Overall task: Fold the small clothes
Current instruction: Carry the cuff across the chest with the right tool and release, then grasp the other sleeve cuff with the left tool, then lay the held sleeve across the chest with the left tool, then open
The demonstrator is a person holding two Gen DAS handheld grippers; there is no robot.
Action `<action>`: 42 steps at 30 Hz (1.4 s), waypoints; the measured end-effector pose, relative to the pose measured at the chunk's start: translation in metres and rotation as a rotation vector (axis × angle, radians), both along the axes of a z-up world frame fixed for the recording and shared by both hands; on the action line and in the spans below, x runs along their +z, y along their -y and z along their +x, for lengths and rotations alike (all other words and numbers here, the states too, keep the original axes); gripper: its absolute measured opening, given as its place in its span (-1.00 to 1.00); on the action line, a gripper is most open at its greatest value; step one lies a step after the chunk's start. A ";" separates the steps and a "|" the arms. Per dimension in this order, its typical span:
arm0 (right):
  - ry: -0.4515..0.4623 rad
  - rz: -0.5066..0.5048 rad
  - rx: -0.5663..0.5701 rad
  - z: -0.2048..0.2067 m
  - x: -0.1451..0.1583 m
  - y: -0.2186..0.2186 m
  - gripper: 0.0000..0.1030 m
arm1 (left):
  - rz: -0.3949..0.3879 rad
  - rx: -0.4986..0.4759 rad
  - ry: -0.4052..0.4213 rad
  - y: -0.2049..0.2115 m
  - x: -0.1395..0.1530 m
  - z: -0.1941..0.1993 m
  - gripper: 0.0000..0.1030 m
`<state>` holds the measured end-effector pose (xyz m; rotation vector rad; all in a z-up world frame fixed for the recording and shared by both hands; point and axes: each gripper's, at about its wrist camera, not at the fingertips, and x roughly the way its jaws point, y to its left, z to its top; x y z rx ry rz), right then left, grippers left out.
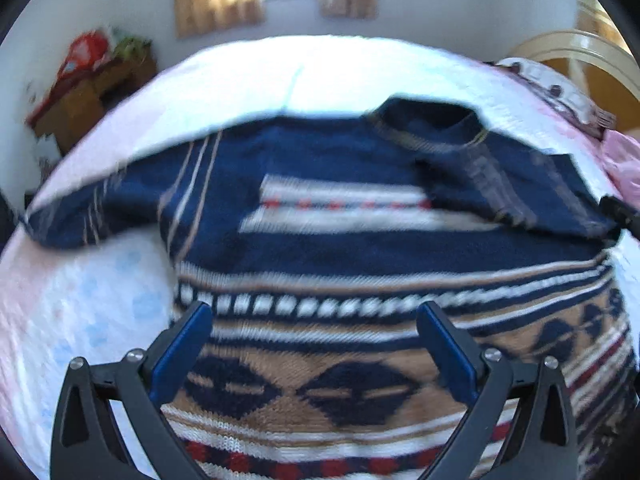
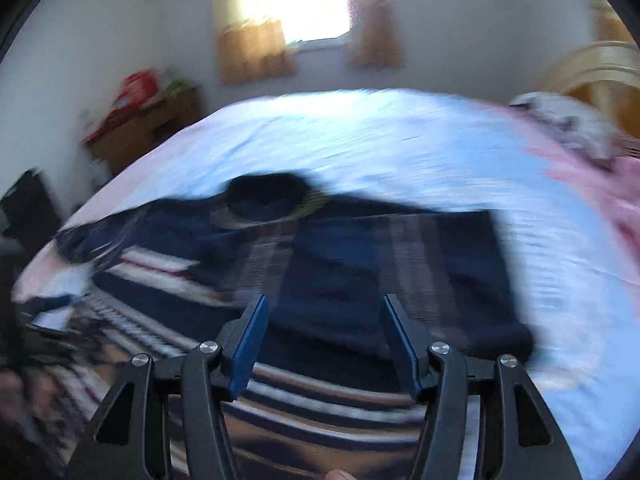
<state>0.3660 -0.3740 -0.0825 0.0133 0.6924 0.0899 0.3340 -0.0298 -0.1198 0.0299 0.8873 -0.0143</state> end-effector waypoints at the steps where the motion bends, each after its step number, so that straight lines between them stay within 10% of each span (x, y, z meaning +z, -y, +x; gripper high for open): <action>1: 0.026 -0.011 -0.058 -0.008 0.001 0.018 0.19 | 0.002 -0.038 0.024 0.010 0.015 0.001 1.00; 10: 0.161 0.128 -0.252 -0.043 -0.010 0.088 0.30 | 0.036 -0.128 0.065 0.077 0.031 0.078 0.82; 20: 0.145 0.186 -0.264 -0.041 -0.022 0.104 0.32 | -0.090 -0.083 -0.099 0.098 -0.027 0.121 -0.67; 31: 0.125 0.232 -0.319 -0.041 -0.028 0.119 0.32 | 0.017 -0.126 0.049 0.078 0.040 0.095 -0.76; 42: 0.104 0.194 -0.245 -0.035 -0.029 0.106 0.33 | 0.062 -0.073 0.005 0.043 0.012 0.111 -0.76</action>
